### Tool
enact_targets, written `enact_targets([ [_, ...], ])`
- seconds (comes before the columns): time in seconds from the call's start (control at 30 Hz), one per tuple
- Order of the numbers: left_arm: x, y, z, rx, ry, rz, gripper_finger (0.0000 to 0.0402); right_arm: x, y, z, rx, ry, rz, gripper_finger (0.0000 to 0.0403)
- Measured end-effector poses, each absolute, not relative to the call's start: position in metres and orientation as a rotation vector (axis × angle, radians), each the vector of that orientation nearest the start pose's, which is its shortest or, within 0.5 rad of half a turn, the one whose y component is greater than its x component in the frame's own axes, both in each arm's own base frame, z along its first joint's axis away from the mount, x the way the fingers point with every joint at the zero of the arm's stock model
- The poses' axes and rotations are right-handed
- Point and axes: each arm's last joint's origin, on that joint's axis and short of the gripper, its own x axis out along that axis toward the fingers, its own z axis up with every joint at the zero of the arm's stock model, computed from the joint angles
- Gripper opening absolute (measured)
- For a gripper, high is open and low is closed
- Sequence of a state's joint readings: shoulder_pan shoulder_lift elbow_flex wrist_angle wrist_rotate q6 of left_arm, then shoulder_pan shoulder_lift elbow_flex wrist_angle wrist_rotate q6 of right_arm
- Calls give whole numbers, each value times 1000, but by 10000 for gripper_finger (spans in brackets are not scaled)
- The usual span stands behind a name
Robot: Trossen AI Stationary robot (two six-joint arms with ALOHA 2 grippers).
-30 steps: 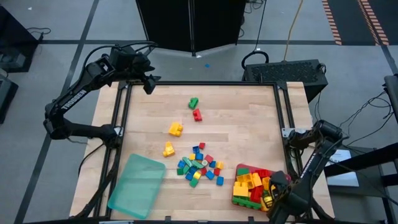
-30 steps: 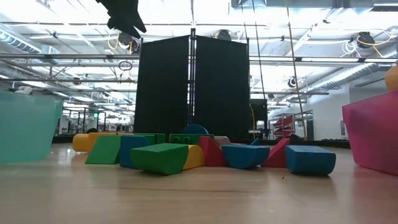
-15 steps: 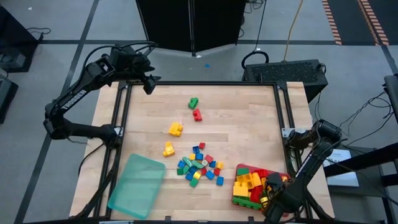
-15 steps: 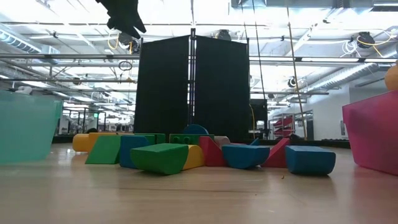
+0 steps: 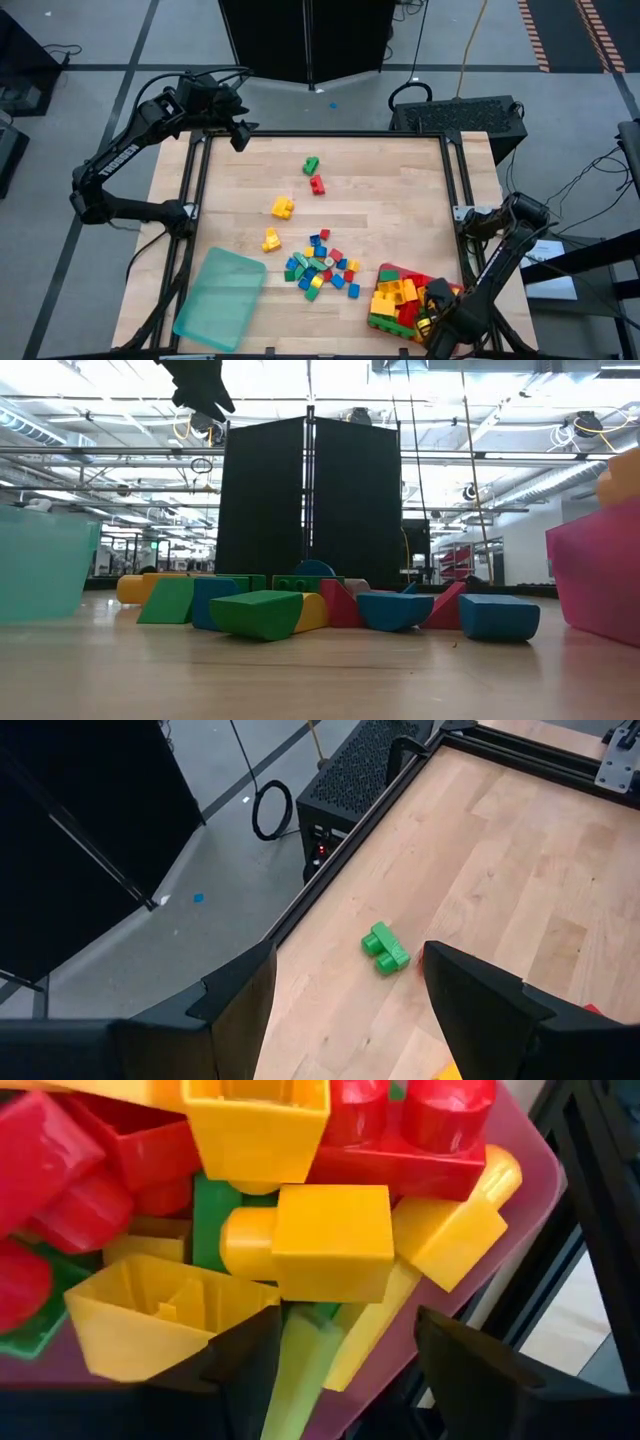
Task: Sort blocks by size
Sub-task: Put the 2-stud red game piece into the pink bin
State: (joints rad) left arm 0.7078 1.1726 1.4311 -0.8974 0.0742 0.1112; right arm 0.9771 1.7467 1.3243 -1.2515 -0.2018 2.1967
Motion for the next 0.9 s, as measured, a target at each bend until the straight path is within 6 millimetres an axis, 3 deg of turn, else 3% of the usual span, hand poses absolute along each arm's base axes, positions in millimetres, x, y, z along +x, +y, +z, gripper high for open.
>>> enact_targets([
  [0.17, 166, 140, 411, -140, 624, 577, 255, 164, 249, 238, 874, 1498, -1057, 211],
  [0.37, 167, 140, 411, -139, 623, 577, 255, 160, 228, 277, 781, 1381, -1143, 203],
  [0.5, 167, 140, 411, -139, 623, 577, 255, 174, 209, 291, 813, 1191, -1069, 202],
  [0.63, 167, 140, 411, -136, 617, 578, 255, 203, 178, 301, 820, 982, -1024, 202],
  [0.77, 167, 140, 411, -135, 614, 579, 255, 226, 155, 303, 721, 1029, -928, 202],
  [0.9, 167, 140, 411, -135, 614, 579, 255, 230, 155, 303, 688, 1095, -847, 202],
])
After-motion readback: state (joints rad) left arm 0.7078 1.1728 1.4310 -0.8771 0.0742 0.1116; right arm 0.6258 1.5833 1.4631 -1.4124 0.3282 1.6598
